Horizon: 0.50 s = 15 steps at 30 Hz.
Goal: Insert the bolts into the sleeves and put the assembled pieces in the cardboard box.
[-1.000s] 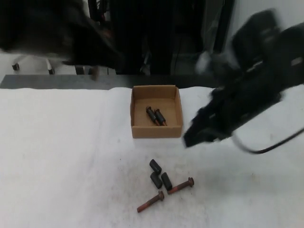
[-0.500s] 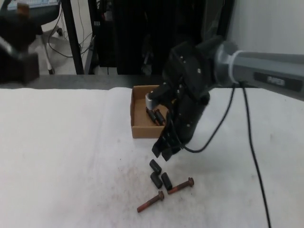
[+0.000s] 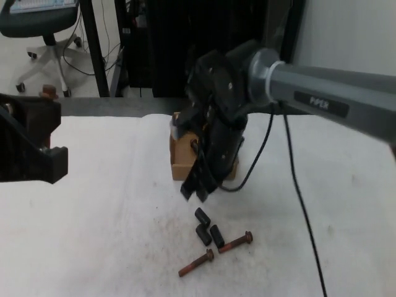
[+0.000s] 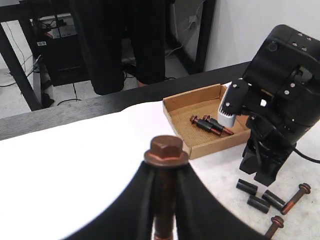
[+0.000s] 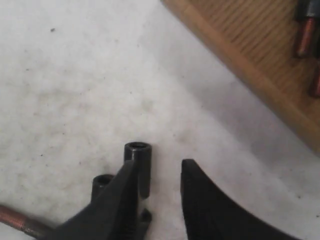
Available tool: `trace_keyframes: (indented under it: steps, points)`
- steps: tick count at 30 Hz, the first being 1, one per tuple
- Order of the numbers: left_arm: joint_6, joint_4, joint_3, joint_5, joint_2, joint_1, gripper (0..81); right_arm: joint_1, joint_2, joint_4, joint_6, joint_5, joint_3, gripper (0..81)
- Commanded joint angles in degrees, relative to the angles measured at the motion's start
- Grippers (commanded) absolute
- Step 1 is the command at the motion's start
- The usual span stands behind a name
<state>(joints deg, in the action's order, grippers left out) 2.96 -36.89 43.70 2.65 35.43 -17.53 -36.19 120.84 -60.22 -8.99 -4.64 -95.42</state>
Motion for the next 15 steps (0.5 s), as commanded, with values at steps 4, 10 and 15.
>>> trace_keyframes:
  steps: [4, 10, 15]
  points:
    - [-0.4, 0.6, 0.2, 0.0, -0.6, 0.1, 0.4, -0.7, 0.6, -1.1, 0.4, 0.4, -0.3, 27.7]
    - [-0.4, 0.6, 0.2, 0.0, -0.6, 0.1, 0.4, -1.3, 0.6, -0.8, 0.4, 0.4, -0.3, 27.7]
    - [-0.4, 0.6, 0.2, 0.0, -0.6, 0.1, 0.4, -1.3, 1.8, -0.8, 0.4, 0.4, -0.3, 27.7]
